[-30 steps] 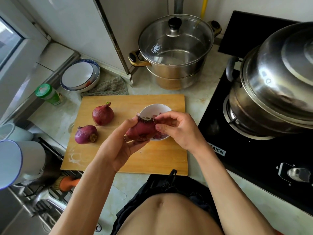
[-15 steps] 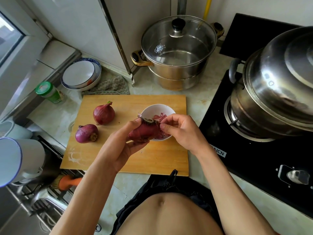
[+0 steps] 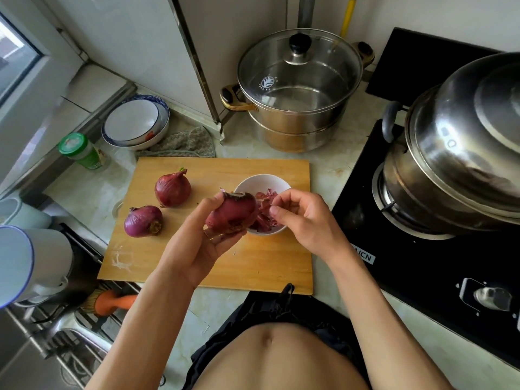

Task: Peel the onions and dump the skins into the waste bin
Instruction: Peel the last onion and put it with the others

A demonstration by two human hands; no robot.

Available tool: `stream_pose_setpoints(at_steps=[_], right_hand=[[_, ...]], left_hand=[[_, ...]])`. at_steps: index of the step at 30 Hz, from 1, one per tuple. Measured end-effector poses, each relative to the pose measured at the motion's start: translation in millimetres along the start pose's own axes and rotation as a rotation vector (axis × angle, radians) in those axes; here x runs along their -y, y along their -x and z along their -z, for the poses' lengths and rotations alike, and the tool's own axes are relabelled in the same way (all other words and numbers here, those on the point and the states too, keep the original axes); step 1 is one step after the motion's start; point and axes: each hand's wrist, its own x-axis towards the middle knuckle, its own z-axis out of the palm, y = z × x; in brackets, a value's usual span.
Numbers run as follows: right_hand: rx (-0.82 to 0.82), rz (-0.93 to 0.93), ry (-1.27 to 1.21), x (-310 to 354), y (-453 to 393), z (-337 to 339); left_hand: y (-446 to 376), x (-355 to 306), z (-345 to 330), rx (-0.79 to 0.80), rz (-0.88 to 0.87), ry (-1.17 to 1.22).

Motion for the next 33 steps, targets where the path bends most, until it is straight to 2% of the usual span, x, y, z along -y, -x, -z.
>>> stream_pose_setpoints(at_steps=[3,6,9,13,18,22,27,30,33], right_hand=[[-0.019,0.002,-0.041,1.7,0.9,2.0],[-0.105,-0.031,-0.036,0.6,-0.6,3.1],[-0.218,-0.075,0.159,-7.1,-5.8,-0.7],[-0.249,-0.025,0.409,-9.2,-8.6,-8.8],[-0.262,0.064,0.497,-7.6,-8.1,-10.8],[-0.260,0.028,0.286,-3.4,-7.9,-7.3],[-0.020,-0.052,-0.077,8.7,-5.6,-6.5],[0.028,-0.095,-0.250,12.9,-1.3,-9.8],[0.025,-0.078,-0.317,12.1,-0.3,-9.0]], left_hand=[[-0.4,-0.6,-0.9,-0.015,0.005,0.088],[-2.5,-1.4,1.4,-0.037,0.022,0.165],[-2.4,-1.3,2.0,-0.014,0.064,0.212],[-0.2,1.4,-2.6,0.026,0.115,0.244],[-5.4,5.3,-0.3,0.089,0.100,0.225],[-10.9,6.6,7.3,0.195,0.020,0.192],[-17.8,4.4,11.9,0.395,-0.131,0.085],[-18.5,3.5,13.1,0.390,-0.176,0.047],[-17.3,3.7,12.2,0.349,-0.212,0.006]])
